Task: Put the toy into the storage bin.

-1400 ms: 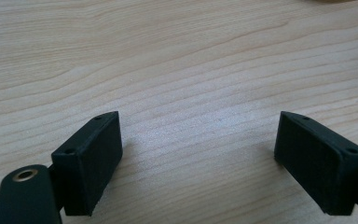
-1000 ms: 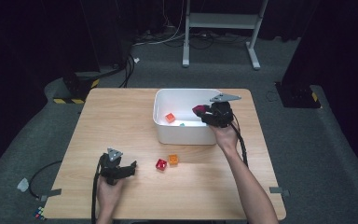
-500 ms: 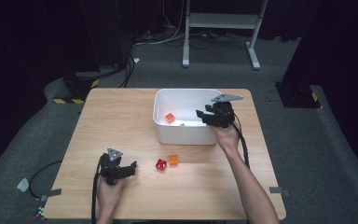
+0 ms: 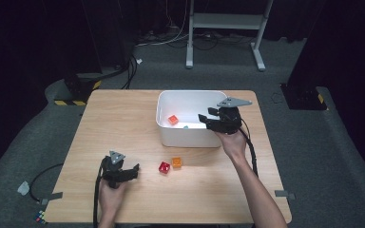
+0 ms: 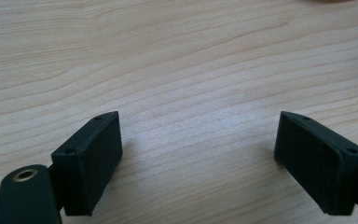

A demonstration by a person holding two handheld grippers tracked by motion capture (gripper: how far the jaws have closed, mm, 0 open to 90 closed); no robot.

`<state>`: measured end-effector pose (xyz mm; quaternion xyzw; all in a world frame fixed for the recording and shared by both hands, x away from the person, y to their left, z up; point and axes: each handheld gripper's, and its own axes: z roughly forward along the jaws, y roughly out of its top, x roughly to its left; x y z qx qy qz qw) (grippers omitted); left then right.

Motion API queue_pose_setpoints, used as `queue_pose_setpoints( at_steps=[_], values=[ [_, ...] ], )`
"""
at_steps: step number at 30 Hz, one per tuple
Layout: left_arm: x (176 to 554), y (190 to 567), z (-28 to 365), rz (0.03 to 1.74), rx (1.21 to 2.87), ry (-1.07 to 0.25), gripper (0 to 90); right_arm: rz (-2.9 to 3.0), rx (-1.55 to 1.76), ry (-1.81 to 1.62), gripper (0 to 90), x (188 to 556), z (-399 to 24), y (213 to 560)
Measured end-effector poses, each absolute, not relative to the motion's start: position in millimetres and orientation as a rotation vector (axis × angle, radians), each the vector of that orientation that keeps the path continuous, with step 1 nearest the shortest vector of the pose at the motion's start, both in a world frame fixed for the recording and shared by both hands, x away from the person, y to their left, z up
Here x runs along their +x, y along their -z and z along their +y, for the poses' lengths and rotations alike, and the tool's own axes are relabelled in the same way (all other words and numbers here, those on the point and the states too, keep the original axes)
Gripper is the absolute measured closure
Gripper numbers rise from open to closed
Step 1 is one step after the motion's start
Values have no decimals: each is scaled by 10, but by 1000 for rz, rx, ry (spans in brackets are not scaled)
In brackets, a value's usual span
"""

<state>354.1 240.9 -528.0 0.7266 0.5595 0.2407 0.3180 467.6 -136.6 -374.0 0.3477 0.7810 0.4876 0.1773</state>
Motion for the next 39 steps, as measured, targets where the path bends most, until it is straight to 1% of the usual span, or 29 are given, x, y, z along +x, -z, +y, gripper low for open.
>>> queue_pose_setpoints(
  at_steps=[16,26,39],
  values=[
    [3542,5281,2410,1471,1911,-634,151,2226,926,-1447,477,4338,-1438,3782],
    [3542,5281,2409,1471,1911,-634,151,2266,904,-1439,473,4145,-1427,3910],
    [3542,5281,2409,1471,1911,-634,151,2314,903,-1456,465,3958,-1365,4162]
  ],
)
